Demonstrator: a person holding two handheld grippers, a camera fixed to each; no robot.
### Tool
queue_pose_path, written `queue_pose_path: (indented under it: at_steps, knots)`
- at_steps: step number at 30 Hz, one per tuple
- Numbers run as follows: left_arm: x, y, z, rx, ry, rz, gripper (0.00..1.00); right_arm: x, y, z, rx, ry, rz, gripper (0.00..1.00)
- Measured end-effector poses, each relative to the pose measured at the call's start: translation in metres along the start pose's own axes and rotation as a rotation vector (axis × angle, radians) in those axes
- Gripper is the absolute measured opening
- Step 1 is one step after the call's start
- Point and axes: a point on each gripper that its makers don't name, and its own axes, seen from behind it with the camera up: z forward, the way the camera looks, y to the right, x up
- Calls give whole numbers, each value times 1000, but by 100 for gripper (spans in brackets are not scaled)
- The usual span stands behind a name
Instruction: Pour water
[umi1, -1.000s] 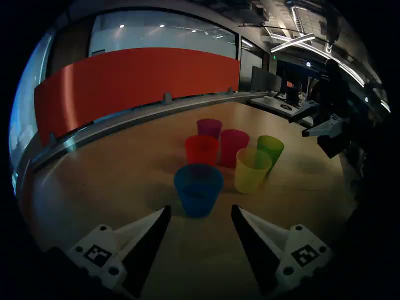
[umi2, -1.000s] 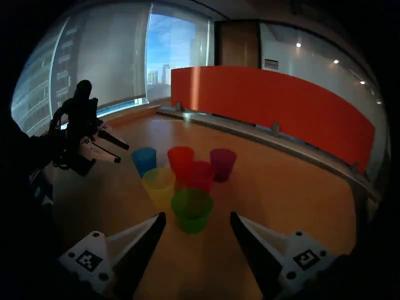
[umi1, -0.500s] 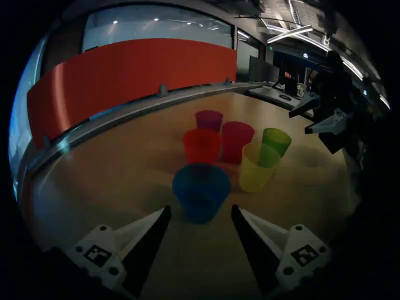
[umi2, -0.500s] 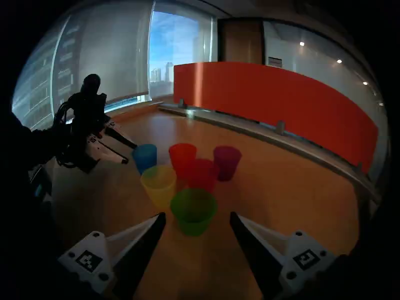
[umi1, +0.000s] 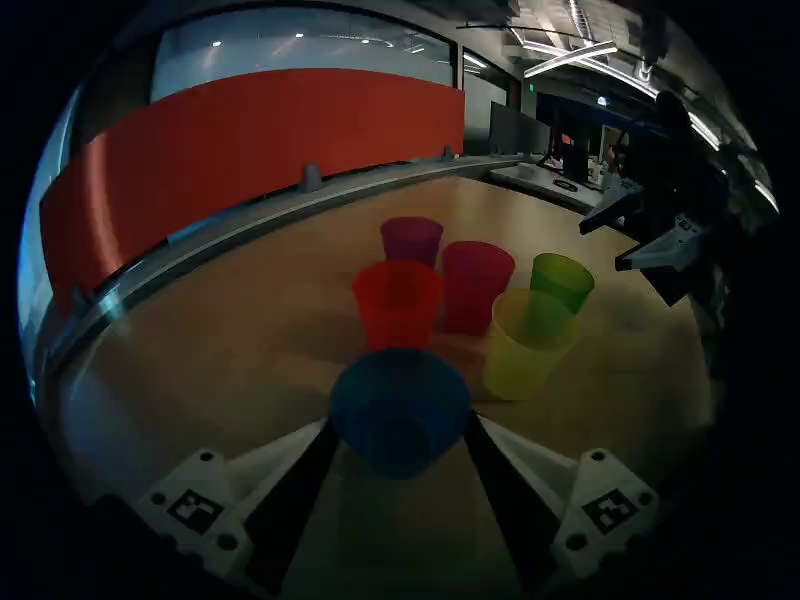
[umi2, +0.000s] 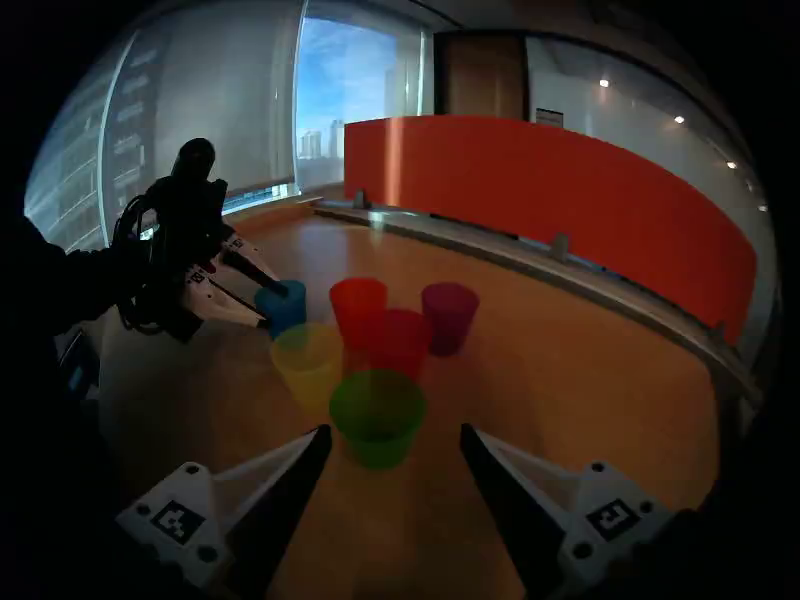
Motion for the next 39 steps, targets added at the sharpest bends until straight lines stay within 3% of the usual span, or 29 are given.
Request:
queue_pose_path:
  at_steps: [20,32,39]
  knots:
    - [4,0,12,4,-4,-4,88,-5,5,0,-3,3,7,100]
    - [7,0,9,1,12,-14,86,-6,3,1,1,-1,4,99]
    - [20,-3,-2,12,53,-17,86,-6,1,4,4,-6,1,100]
